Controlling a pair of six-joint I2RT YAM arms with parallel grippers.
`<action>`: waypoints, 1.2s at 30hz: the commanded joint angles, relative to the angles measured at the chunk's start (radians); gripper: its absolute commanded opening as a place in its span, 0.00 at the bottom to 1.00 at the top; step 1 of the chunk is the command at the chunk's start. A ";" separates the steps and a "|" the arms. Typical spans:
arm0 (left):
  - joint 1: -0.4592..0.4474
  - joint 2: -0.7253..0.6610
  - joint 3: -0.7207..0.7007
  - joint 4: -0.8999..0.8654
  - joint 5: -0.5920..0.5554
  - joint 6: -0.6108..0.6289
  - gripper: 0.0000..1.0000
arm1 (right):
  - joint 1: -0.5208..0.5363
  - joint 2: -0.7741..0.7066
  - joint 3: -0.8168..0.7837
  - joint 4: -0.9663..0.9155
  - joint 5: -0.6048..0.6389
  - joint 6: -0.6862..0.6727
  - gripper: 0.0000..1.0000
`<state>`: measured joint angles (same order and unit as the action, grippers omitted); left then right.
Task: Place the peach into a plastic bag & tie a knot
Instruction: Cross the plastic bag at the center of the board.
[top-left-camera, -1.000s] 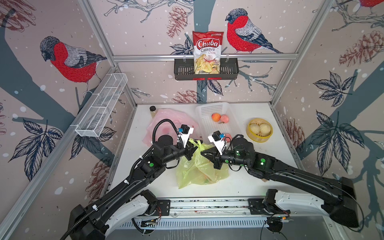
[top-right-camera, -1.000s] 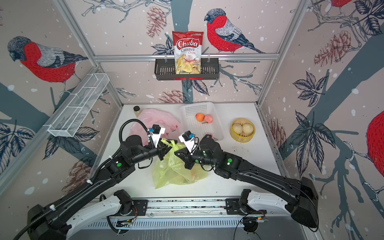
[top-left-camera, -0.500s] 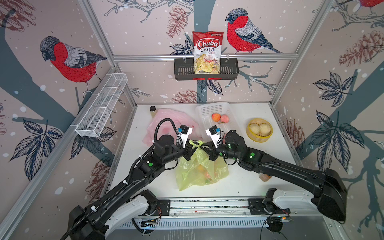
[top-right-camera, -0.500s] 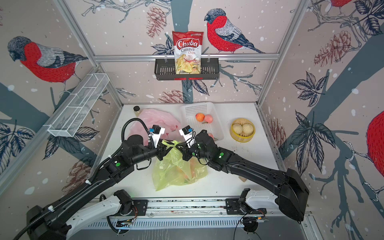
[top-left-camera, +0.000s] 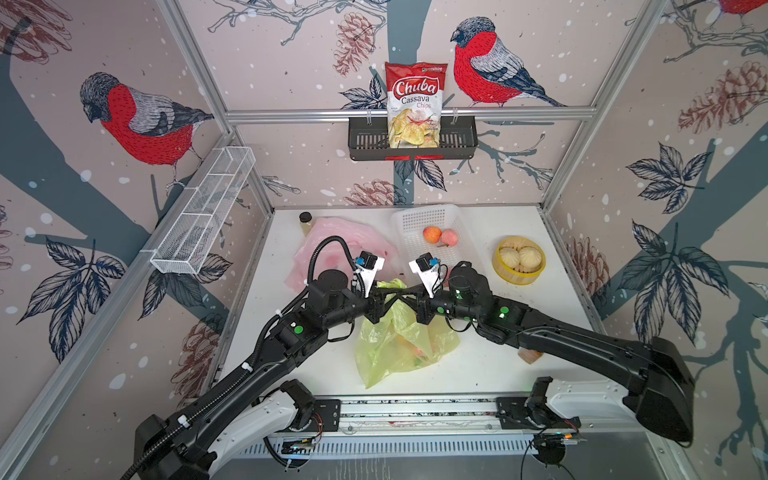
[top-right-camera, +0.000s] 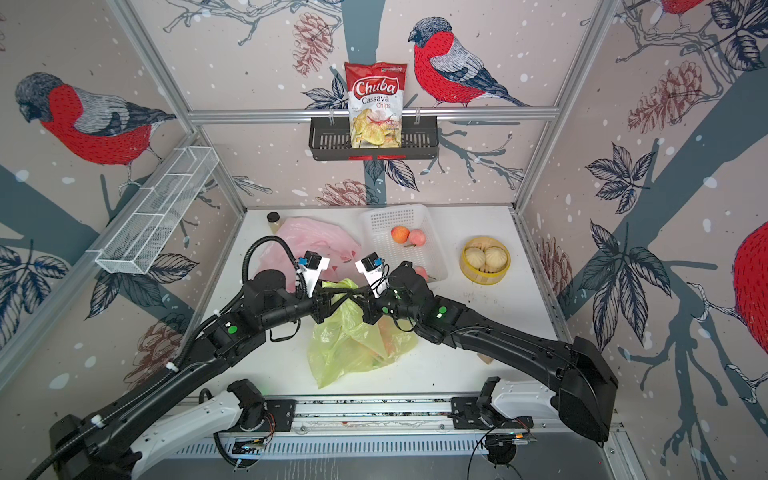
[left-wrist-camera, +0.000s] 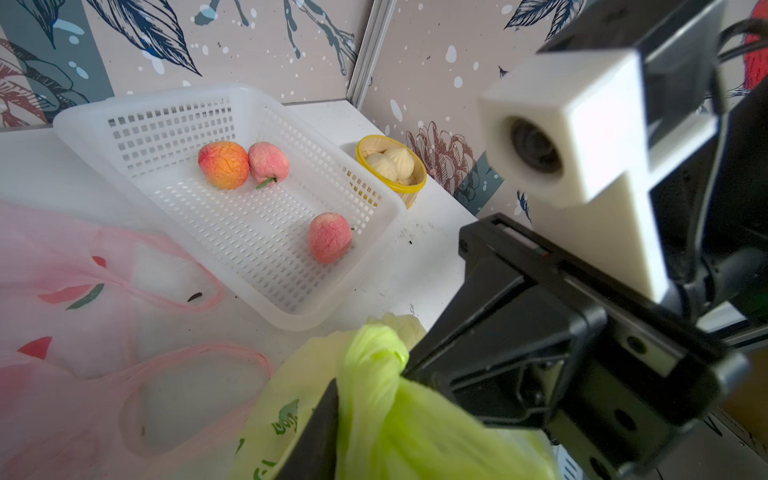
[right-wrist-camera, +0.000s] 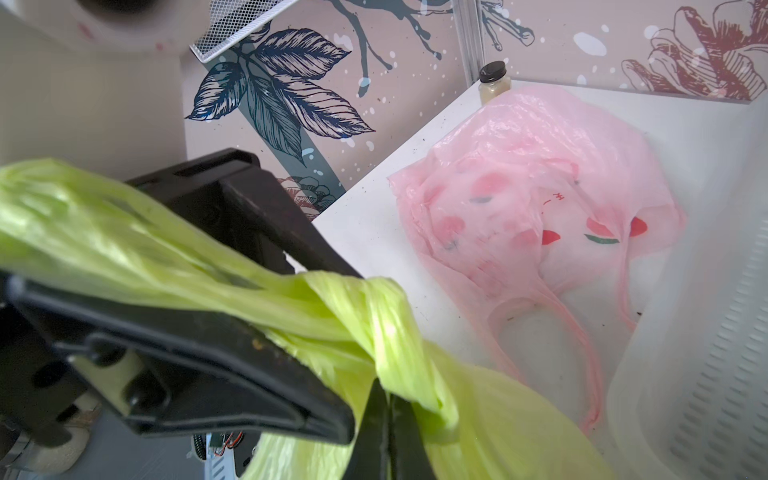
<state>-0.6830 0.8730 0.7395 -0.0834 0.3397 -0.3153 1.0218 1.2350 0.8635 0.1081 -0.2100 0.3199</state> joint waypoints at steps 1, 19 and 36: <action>0.003 0.007 0.018 0.053 0.003 -0.029 0.34 | 0.015 -0.013 -0.008 0.015 -0.008 -0.004 0.00; 0.003 0.078 0.036 0.047 0.062 -0.049 0.29 | 0.074 -0.036 0.005 -0.006 -0.032 -0.055 0.00; 0.012 0.004 0.006 0.176 0.239 0.053 0.00 | -0.050 -0.156 0.111 -0.182 -0.288 -0.157 0.65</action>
<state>-0.6792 0.8894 0.7391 0.0162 0.4789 -0.3061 1.0016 1.1381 0.9409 -0.0490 -0.4324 0.2260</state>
